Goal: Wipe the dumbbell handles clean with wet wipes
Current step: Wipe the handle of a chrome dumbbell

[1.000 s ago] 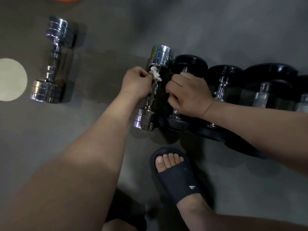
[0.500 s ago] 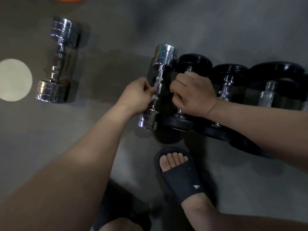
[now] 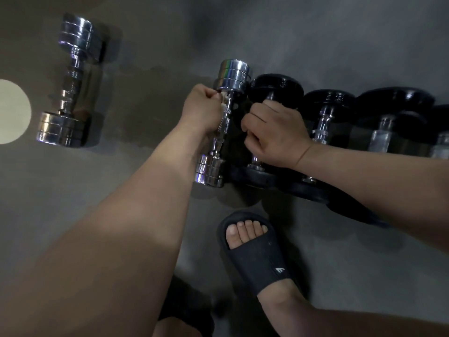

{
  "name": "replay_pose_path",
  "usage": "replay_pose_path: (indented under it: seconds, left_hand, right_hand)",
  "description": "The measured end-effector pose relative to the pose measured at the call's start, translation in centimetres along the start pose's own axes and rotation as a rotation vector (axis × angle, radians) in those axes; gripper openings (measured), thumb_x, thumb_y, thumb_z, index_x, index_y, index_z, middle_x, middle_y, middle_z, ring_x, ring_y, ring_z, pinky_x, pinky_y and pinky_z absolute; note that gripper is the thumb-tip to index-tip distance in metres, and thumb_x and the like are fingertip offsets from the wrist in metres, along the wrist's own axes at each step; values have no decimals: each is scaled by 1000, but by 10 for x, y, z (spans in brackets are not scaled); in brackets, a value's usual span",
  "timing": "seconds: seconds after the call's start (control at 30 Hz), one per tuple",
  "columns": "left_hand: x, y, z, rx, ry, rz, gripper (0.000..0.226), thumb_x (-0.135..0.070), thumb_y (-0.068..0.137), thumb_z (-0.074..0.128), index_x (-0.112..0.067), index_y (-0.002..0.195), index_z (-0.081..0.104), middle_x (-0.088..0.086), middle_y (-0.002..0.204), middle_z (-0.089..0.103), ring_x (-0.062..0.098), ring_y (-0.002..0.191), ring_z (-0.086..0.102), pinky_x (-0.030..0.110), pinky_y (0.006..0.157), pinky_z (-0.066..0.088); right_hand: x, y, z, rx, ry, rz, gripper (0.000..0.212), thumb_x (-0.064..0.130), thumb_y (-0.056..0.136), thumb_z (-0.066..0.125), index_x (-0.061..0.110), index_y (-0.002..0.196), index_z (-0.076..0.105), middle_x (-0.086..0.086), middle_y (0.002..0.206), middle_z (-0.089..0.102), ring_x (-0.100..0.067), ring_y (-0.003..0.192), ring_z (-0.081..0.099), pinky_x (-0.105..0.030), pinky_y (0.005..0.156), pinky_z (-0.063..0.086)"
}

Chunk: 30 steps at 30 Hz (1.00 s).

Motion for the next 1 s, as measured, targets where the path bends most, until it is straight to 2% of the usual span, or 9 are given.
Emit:
replay_pose_path:
  seconds: [0.1,0.2,0.27,0.37,0.43,0.5,0.63,0.83,1.0]
  left_hand:
    - [10,2,0,129,13,-50,18,-29,89,60,-11,93,60,7,81,72,23,71,70,36,61,52]
    - [20,-10,-8,240,20,-115,27,-24,94,51,-1,108,58,18,97,73,35,87,74,43,69,55]
    - [20,-19,-15,301,62,-98,24,-14,100,46,6,109,55,20,95,72,33,82,74,46,69,53]
    - [13,-35,-29,278,230,9,12,-10,99,55,-8,88,57,16,81,67,24,71,63,45,71,56]
    - [10,-45,-40,269,459,109,13,-18,91,71,-10,84,62,5,75,67,16,66,60,24,67,53]
    - [11,-57,-48,261,612,129,24,-27,81,82,-10,77,65,-3,68,62,8,59,53,18,56,42]
    - [8,-66,-42,181,644,89,35,-34,73,86,-16,64,58,1,69,65,19,67,58,29,59,41]
    - [14,-77,-10,-38,576,132,38,-32,76,80,-18,68,46,-2,70,56,26,74,60,26,58,36]
    - [23,-75,-25,-21,416,67,27,-30,82,79,-18,88,56,-5,73,62,7,60,56,9,43,34]
  right_hand:
    - [-1,0,0,-12,5,-7,17,21,83,54,13,88,68,-5,86,62,-27,78,56,-29,61,32]
    - [-2,0,0,-18,-9,-15,15,21,83,55,13,87,68,-4,85,61,-27,77,56,-28,61,29]
    - [-2,0,0,-14,-22,-19,15,20,83,55,13,87,67,-4,85,61,-26,78,55,-26,63,25]
    - [-2,0,-1,-6,-29,-15,15,20,83,54,13,87,67,-4,85,61,-26,77,55,-26,63,22]
    - [-1,-1,-1,3,-29,-11,16,21,83,53,13,86,67,-4,85,61,-26,77,55,-26,64,22]
    - [0,-1,-1,6,-29,-5,16,21,84,53,13,87,66,-4,85,61,-26,77,55,-26,64,22]
    - [1,0,-2,15,-8,9,16,21,83,53,13,87,67,-4,86,61,-27,78,55,-27,61,26]
    - [1,-1,-1,13,-17,1,17,21,84,53,12,88,66,-5,86,60,-27,78,54,-27,61,25]
    - [1,-1,-1,4,3,0,15,20,83,54,12,87,65,-5,86,60,-27,78,54,-27,60,26]
Point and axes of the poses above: each hand's wrist, its own y-axis towards the middle knuckle, its own z-axis out of the palm, x = y × z, the point moved 1 cm from there along y, towards the middle knuckle
